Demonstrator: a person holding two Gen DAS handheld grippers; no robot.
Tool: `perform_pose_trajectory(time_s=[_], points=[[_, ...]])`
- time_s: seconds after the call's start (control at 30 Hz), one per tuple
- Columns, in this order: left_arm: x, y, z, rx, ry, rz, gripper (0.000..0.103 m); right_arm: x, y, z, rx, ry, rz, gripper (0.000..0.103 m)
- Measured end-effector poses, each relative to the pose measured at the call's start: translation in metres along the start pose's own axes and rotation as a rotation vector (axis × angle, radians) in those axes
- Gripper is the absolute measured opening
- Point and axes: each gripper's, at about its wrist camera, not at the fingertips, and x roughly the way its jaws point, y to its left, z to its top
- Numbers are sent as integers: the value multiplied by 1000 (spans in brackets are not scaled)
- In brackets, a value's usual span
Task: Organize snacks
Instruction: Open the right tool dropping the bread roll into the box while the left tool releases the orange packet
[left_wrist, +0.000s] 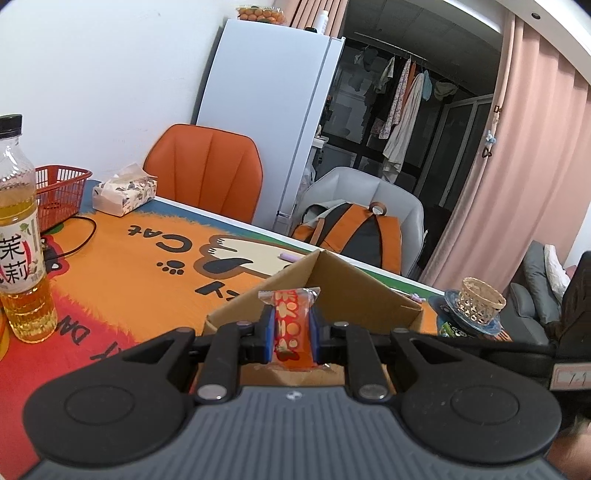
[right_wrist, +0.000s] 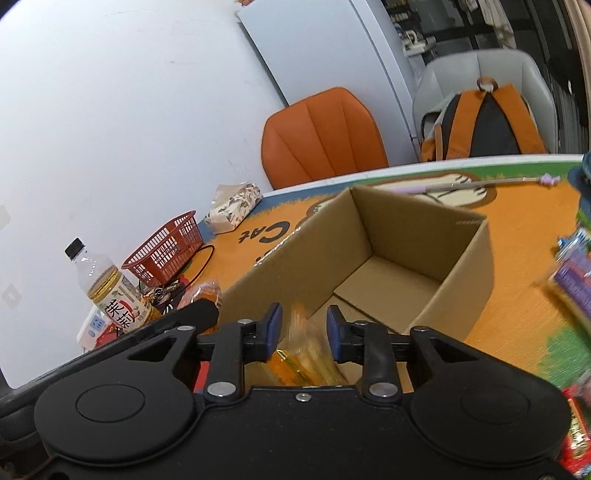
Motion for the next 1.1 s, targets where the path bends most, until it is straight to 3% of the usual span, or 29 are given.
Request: perform_pose_trajectory(time_s=[0.33,0.5,0.7,1.1], points=[[21,-5,1,13,35,-19,18,-5,-7,-1,9,20,-34,36],[33,-6,-4,-6,71,-25,20,-19,-12,3,25,-12,-39,55],[42,0,-11,-32,116,6,24,-25,-13,4,3,-26,-42,57],[21,11,-20,-51,91,29,25,-47,-8,-2,-32,-33,2,57]])
